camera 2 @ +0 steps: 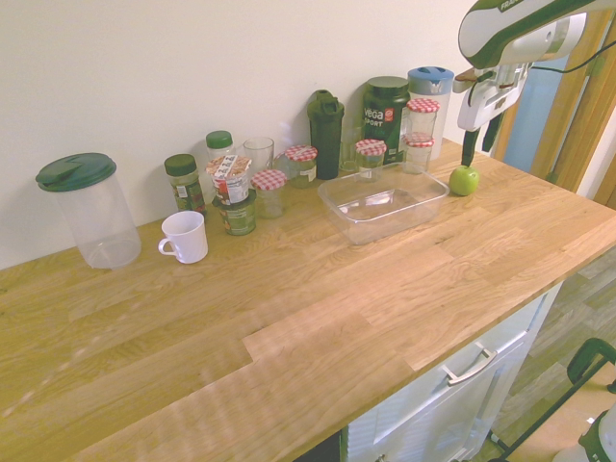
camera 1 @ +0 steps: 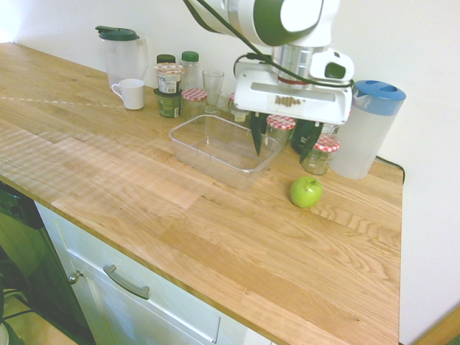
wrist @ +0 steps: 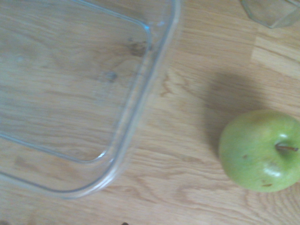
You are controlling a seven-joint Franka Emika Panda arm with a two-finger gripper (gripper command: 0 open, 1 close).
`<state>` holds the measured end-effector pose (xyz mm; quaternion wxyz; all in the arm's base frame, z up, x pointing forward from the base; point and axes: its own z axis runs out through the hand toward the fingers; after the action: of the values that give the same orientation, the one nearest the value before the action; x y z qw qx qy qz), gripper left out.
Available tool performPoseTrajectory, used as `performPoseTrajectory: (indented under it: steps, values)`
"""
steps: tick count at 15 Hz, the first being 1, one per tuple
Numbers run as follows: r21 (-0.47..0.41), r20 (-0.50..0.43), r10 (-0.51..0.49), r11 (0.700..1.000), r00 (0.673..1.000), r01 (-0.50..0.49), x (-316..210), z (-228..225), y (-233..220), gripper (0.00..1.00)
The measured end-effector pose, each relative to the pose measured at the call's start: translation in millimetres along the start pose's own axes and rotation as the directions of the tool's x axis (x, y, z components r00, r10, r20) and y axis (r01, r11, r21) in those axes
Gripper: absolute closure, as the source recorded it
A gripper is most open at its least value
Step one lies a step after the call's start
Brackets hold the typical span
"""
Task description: Put the apple into the container
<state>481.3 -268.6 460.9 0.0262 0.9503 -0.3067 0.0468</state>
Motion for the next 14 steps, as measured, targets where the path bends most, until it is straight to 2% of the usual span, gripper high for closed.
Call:
performPoseTrajectory:
  steps: [3,8,9,14]
  values:
    - [-0.031,0.019,-0.003,1.000,1.000,0.004,29,25,11,0.00]
    - [-0.052,0.034,0.010,0.999,0.999,-0.008,58,69,2,0.00]
    - [-0.052,0.031,0.018,0.999,0.999,-0.016,61,75,1,1.00]
    - [-0.066,0.032,0.044,0.997,0.999,-0.042,70,101,0,1.00]
